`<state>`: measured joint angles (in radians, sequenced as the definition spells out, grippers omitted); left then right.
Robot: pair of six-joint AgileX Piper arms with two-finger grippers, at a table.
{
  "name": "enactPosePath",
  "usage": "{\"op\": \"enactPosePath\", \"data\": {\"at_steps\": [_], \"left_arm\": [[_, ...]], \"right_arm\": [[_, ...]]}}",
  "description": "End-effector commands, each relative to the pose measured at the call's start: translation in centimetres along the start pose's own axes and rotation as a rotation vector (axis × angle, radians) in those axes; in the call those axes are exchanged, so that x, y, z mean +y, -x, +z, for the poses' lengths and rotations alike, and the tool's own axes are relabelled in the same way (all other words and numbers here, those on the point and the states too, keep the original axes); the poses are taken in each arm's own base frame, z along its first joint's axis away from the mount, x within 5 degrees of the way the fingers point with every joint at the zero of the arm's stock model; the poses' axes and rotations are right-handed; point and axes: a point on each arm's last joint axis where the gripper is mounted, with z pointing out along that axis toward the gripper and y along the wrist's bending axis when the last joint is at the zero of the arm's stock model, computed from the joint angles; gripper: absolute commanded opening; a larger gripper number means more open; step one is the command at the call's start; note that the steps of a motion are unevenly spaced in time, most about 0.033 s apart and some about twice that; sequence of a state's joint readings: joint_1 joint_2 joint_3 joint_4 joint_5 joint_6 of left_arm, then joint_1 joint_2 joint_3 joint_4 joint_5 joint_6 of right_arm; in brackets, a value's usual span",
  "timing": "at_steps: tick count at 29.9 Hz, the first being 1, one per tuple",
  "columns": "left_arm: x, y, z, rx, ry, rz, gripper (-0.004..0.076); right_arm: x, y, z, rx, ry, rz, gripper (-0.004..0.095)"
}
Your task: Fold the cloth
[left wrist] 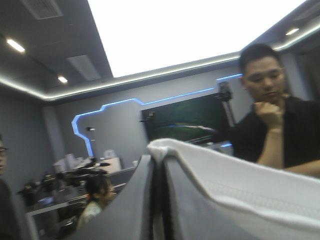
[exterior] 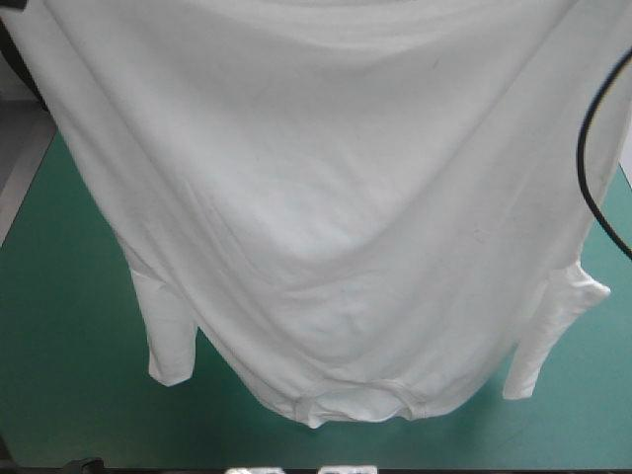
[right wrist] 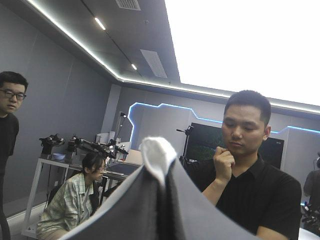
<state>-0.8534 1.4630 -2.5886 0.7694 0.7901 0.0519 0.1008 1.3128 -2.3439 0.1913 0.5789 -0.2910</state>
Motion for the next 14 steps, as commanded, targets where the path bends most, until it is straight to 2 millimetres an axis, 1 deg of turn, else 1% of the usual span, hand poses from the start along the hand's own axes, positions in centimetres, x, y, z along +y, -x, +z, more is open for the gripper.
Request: {"op": "enactPosePath", "data": {"at_steps": [1, 3, 4, 6, 8, 10, 11, 12, 14], "left_arm": [[-2.2, -0.7, 3.0, -0.112, 0.14, 0.032, -0.0017], [-3.1, -1.7, 4.9, -0.179, 0.183, 0.052, -0.0017], [-3.2, -2.4, 5.9, -0.212, 0.179, 0.013, -0.0017], [-2.9, -4.2, 7.8, -0.248, 0.162, -0.091, -0.0017], [-2.2, -6.1, 9.5, -0.282, 0.132, -0.164, -0.0017], [-1.5, -7.3, 10.6, -0.353, 0.089, -0.164, -0.0017], [-1.2, -7.5, 10.9, -0.389, 0.073, -0.155, -0.0017], [-0.8, -8.1, 11.2, -0.4, 0.075, -0.137, -0.0017], [-0.1, -8.7, 11.5, -0.389, 0.092, -0.135, -0.0017]], "right_arm": [[-0.6, -1.6, 3.0, -0.09, -0.057, 0.026, -0.0017], [-0.7, -3.3, 4.8, -0.097, -0.063, 0.062, -0.0017], [-0.8, -4.0, 5.7, -0.1, -0.069, 0.083, -0.0017], [-1.2, -5.5, 7.2, -0.101, -0.086, 0.094, -0.0017], [-1.7, -6.4, 8.4, -0.114, -0.095, 0.113, -0.0017], [-2.4, -7.2, 9.5, -0.141, -0.108, 0.128, -0.0017], [-2.8, -7.5, 9.9, -0.157, -0.113, 0.139, -0.0017], [-3.1, -7.7, 10.3, -0.174, -0.113, 0.155, -0.0017], [-3.7, -8.1, 10.7, -0.198, -0.117, 0.172, -0.0017]]}}
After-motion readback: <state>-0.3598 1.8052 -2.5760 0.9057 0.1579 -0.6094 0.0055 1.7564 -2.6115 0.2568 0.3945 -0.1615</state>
